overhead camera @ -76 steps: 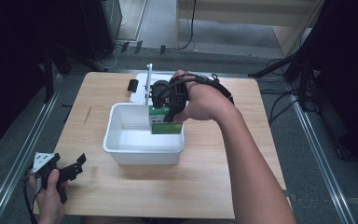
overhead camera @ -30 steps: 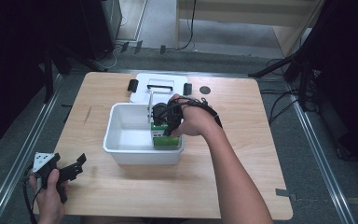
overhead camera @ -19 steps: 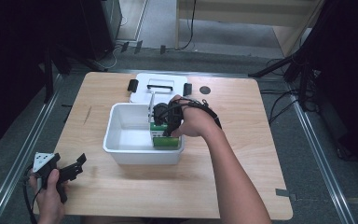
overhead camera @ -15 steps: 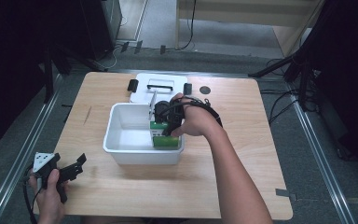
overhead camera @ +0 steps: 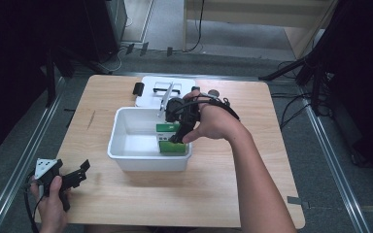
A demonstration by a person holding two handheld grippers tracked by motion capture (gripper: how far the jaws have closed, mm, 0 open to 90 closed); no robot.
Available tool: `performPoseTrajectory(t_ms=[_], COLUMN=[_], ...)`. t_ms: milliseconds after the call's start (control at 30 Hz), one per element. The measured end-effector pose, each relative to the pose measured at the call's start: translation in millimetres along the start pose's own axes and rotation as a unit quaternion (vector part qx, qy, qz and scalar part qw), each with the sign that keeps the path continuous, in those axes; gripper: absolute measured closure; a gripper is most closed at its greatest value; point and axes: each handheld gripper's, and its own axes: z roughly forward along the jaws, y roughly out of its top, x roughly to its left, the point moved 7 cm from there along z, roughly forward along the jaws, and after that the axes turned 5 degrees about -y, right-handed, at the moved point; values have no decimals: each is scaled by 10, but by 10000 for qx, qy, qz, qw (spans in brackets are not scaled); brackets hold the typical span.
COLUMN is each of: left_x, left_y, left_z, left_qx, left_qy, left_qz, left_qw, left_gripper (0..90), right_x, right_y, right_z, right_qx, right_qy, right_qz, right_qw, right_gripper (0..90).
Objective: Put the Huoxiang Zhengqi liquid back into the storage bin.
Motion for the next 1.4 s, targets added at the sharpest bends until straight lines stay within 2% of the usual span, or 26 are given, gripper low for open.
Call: performPoseTrajectory(t_ms=[167, 200, 300, 333, 567, 600, 667, 733, 967, 1000, 1033, 1100, 1167, 1200, 1267, 1300, 1333, 1367, 1400], left_x=[0, 0, 0, 1, 0, 0, 0, 0, 1, 1, 1, 0, 1, 0, 0, 0, 1, 1, 1], left_y=[0, -1, -1, -1, -1, -1, -1, -1, -1, -1, -1, -1, -1, -1, -1, -1, -1, -1, -1], left_z=[0, 0, 0, -1, -1, -1, -1, -1, -1, -1, -1, -2, -1, -2, -1, -1, -2, -1, -1], left_qx=[3, 5, 7, 11, 14, 15, 13, 12, 16, 14, 14, 8, 7, 7, 3, 3, 6, 0, 0], left_qy=[1, 2, 6, 6, 12, 16, 17, 16, 13, 16, 16, 18, 17, 17, 17, 17, 16, 17, 19], left_qz=[7, 4, 13, 20, 30, 31, 30, 30, 27, 22, 22, 12, 11, 11, 6, 6, 10, 10, 11], left_qw=[10000, 10000, 10000, 10000, 10000, 10000, 10000, 10000, 10000, 10000, 10000, 10000, 10000, 10000, 10000, 10000, 10000, 10000, 10000], left_gripper=[1, 1, 1, 1, 2, 1, 1, 1, 1, 1, 1, 1, 1, 1, 1, 1, 1, 1, 1], right_x=[-16, -19, -24, -29, -75, -103, -116, -138, -202, -211, -211, -230, -261, -289, -311, -311, -328, -328, -331], right_y=[-27, -49, -79, -120, -308, -376, -408, -469, -713, -774, -774, -841, -915, -989, -1073, -1073, -1160, -1160, -1243], right_z=[-136, -210, -280, -344, -498, -537, -556, -593, -681, -695, -695, -700, -705, -705, -699, -699, -687, -687, -676], right_qx=[-81, -124, -176, -206, -218, -262, -301, -411, -608, -703, -703, -825, -940, -1105, -1258, -1258, -1408, -1408, -1555], right_qy=[-95, -136, -176, -219, -454, -549, -588, -584, -670, -713, -713, -796, -945, -1006, -1044, -1044, -1123, -1123, -1202], right_qz=[6, 63, 137, 221, 389, 464, 549, 750, 1140, 1274, 1274, 1394, 1567, 1796, 2051, 2051, 2240, 2240, 2349], right_qw=[9999, 9998, 9996, 9993, 9980, 9971, 9963, 9946, 9894, 9868, 9868, 9836, 9786, 9723, 9650, 9650, 9578, 9578, 9520], right_gripper=[225, 211, 200, 186, 141, 137, 138, 139, 138, 137, 137, 130, 129, 129, 127, 127, 126, 126, 123])
